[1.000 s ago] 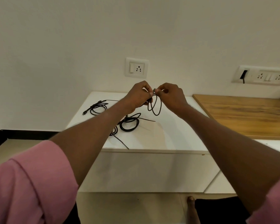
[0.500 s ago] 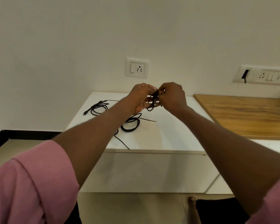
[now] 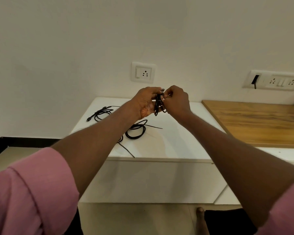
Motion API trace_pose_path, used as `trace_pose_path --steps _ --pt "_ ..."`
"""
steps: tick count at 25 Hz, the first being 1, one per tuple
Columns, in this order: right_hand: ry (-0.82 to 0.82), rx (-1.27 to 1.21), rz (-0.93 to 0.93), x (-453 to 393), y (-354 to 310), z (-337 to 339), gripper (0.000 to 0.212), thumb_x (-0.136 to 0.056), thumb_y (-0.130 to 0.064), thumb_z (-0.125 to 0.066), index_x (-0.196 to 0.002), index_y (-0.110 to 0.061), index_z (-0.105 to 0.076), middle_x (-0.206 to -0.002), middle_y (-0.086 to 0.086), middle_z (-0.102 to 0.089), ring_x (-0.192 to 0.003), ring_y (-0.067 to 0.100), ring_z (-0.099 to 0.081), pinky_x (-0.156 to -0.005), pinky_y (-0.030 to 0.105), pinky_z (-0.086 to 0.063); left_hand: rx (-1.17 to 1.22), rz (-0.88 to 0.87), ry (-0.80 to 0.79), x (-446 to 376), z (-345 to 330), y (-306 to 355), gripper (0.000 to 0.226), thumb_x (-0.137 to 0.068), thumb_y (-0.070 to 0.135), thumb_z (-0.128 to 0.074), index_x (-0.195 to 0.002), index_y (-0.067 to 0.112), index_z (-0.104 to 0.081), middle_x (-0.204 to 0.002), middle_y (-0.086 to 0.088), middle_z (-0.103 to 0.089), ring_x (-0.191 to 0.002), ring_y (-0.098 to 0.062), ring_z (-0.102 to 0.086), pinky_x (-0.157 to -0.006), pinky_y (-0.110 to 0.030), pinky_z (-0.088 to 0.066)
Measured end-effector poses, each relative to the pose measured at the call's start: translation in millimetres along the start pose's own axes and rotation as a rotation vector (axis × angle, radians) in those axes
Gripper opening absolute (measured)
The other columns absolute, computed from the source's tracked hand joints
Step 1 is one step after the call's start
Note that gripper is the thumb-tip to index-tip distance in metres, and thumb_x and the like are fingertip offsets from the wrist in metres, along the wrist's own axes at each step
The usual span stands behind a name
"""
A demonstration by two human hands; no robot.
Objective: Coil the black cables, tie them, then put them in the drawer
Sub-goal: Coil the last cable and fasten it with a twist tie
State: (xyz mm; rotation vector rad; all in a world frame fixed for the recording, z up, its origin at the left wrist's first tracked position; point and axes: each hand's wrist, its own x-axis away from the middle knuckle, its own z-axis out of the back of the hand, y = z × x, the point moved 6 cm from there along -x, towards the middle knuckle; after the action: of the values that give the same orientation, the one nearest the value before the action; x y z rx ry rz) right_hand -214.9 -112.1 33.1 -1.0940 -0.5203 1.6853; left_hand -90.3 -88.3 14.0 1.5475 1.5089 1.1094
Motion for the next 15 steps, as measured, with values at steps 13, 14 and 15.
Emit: trace_pose_path --steps 13,14,15 --pt "-0.065 0.368 -0.015 -12 -3 0 0.018 -0.094 -0.011 -0.061 -0.096 -0.008 -0.079 -0.097 0.009 -0.074 -0.085 0.027 -0.066 -0.070 0.032 -0.048 -0.237 0.010 0.169 -10 17 3 0.024 -0.098 -0.008 -0.058 -0.110 0.013 -0.060 -0.092 -0.013 -0.071 -0.076 -0.019 -0.070 -0.067 -0.042 -0.058" --pt "-0.066 0.314 -0.065 -13 -1 0 0.018 -0.093 -0.010 -0.062 -0.095 -0.007 -0.079 -0.096 0.011 -0.075 -0.084 0.028 -0.067 -0.071 0.034 -0.054 -0.208 0.032 0.152 -10 19 3 0.022 -0.098 -0.007 -0.059 -0.109 0.013 -0.059 -0.092 -0.013 -0.070 -0.079 -0.020 -0.069 -0.067 -0.043 -0.058" --pt "-0.064 0.259 -0.111 -14 2 2 0.018 -0.090 -0.009 -0.062 -0.093 -0.005 -0.079 -0.094 0.014 -0.076 -0.079 0.029 -0.067 -0.074 0.038 -0.058 -0.199 0.043 0.129 -10 21 3 0.019 -0.098 -0.005 -0.061 -0.109 0.011 -0.060 -0.093 -0.014 -0.070 -0.081 -0.021 -0.070 -0.068 -0.044 -0.059"
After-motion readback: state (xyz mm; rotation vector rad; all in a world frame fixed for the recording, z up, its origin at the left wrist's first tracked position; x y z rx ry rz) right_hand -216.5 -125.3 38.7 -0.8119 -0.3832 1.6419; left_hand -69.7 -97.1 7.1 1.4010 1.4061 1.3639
